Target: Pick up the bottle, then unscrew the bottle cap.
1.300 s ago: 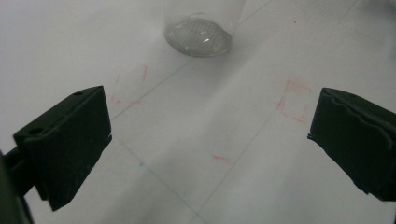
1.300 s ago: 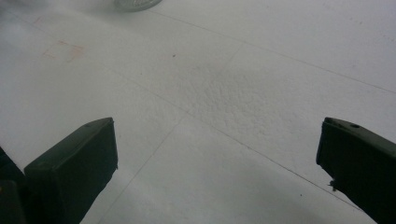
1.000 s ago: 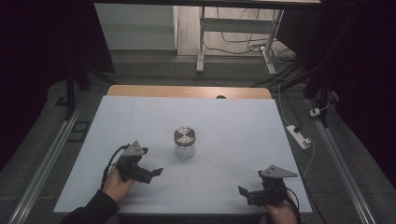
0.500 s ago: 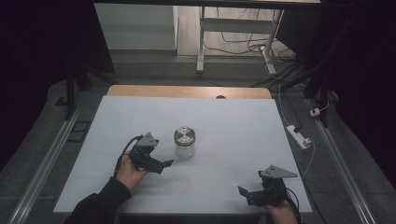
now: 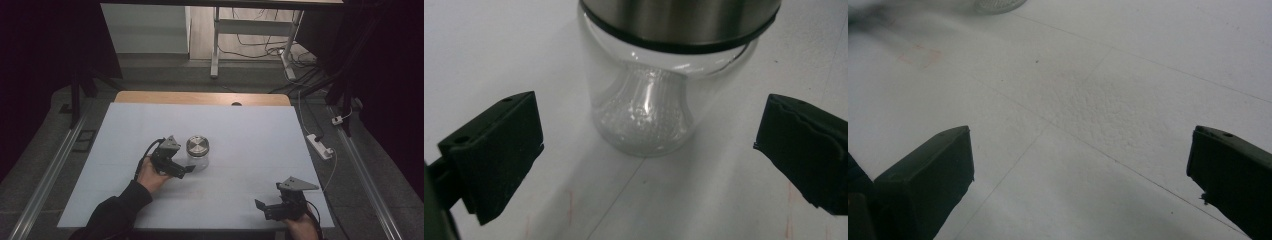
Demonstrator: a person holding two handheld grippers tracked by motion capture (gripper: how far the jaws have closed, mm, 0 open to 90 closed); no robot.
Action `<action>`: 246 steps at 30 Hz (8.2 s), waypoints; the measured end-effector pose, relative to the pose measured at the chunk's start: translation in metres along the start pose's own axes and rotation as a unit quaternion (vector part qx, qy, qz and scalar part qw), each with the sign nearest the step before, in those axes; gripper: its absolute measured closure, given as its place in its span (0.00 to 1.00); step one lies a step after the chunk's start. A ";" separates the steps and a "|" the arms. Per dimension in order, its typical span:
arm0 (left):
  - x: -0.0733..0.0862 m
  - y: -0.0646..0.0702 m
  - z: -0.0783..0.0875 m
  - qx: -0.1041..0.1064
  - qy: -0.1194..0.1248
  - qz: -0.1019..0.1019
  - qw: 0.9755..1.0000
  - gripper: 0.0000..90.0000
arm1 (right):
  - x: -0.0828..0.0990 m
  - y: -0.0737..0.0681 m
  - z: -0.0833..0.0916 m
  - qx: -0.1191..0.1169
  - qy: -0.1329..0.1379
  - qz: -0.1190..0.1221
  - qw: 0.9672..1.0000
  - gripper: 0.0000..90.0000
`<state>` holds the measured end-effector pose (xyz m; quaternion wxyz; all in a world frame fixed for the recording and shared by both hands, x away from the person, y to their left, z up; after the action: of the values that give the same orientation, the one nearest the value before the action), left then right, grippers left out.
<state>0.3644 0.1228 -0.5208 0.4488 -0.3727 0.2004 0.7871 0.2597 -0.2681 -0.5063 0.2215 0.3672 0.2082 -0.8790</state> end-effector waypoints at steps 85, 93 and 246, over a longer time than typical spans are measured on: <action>-0.022 0.045 0.033 0.038 0.027 -0.054 0.997 0.17 | -0.001 -0.003 0.000 -0.009 0.002 0.016 1.000 0.00; -0.022 0.050 0.034 0.045 0.030 -0.057 0.997 0.17 | -0.003 -0.002 0.003 -0.025 0.017 0.002 1.000 0.00; -0.014 0.068 0.044 0.135 0.055 -0.093 0.985 0.17 | -0.130 -0.146 -0.084 -0.278 0.031 0.195 0.940 0.21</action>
<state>0.2931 0.1087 -0.4838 0.5543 -0.3686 0.2938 0.6860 0.3094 -0.0742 -0.4343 0.4751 0.3511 0.3759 -0.7139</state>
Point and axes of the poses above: each handheld gripper's, and its own axes: z roughly backward along the jaws, x roughly out of its underside, y roughly to its right, the point moved 1 cm from there along -z, roughly forward along the jaws, and after that the axes turned 9 degrees about -z, right-handed, at the moved point
